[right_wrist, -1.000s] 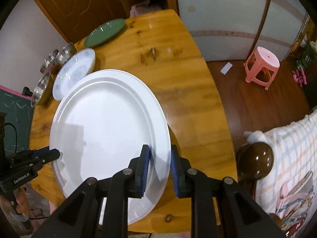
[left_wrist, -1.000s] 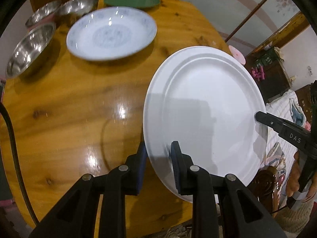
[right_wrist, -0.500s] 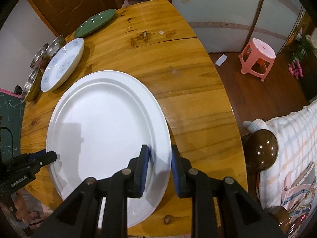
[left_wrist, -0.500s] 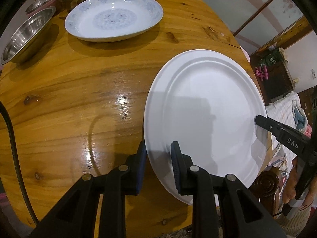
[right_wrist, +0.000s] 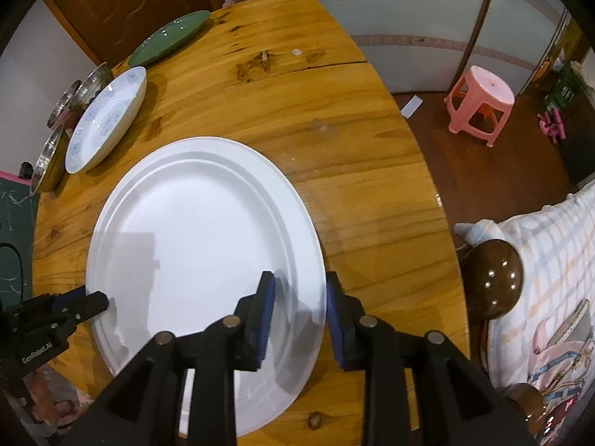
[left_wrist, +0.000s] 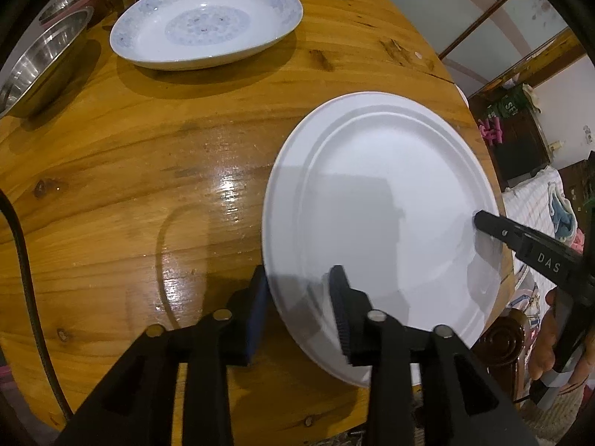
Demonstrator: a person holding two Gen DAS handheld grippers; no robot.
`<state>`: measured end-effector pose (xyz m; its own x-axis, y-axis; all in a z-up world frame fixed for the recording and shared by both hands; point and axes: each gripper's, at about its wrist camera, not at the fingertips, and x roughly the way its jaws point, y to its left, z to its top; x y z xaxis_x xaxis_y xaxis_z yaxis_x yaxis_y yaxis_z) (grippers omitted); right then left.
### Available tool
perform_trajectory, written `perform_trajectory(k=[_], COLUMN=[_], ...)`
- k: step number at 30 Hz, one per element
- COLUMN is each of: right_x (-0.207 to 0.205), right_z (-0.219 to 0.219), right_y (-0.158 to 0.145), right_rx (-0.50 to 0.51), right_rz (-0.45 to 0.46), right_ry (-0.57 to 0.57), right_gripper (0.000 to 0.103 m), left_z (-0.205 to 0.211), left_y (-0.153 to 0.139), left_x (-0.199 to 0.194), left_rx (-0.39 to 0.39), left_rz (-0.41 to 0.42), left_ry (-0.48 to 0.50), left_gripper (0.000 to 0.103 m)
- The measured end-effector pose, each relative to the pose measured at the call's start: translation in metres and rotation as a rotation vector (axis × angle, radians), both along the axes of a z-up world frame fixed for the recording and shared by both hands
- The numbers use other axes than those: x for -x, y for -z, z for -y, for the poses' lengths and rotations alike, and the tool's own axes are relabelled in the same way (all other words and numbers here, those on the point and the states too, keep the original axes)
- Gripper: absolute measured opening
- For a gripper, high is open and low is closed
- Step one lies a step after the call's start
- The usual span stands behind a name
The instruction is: Organize plates and bowls
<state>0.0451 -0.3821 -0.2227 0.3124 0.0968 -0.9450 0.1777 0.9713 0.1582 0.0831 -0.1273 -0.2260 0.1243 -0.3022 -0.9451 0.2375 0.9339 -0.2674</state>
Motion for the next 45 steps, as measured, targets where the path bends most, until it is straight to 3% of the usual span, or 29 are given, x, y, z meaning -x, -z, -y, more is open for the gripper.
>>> perform_trajectory(k=[3,7,26,35,45], right_x=[0.000,0.001,0.020,0.028,0.010], right_z=[-0.003,-0.003,-0.005,-0.024,-0.036], right_y=[-0.001,-0.003,-0.042,-0.079,-0.141], right_rx=[0.006,0.021,0.036,0.004,-0.005], right_rz=[0.002,0.013,0.098,0.154,0.239], right_ry=[0.000,0.006,0.026,-0.039,-0.121], right_gripper=[0.028,0.028,0.029,0.029,0.029], left_z=[-0.001,-0.002,-0.006,-0.007,-0.008], left_y=[-0.002,-0.008,-0.038,-0.079,-0.153], left_x=[0.000,0.002,0.010,0.017,0.002], left_rx=[-0.007,-0.014,-0.019,0.003,0.014], left_rz=[0.017,0.039,0.114,0.201,0.333], left_ry=[-0.003,-0.014,-0.005,0.013,0.015], left_gripper=[0.040,0.057,0.059,0.063,0.065])
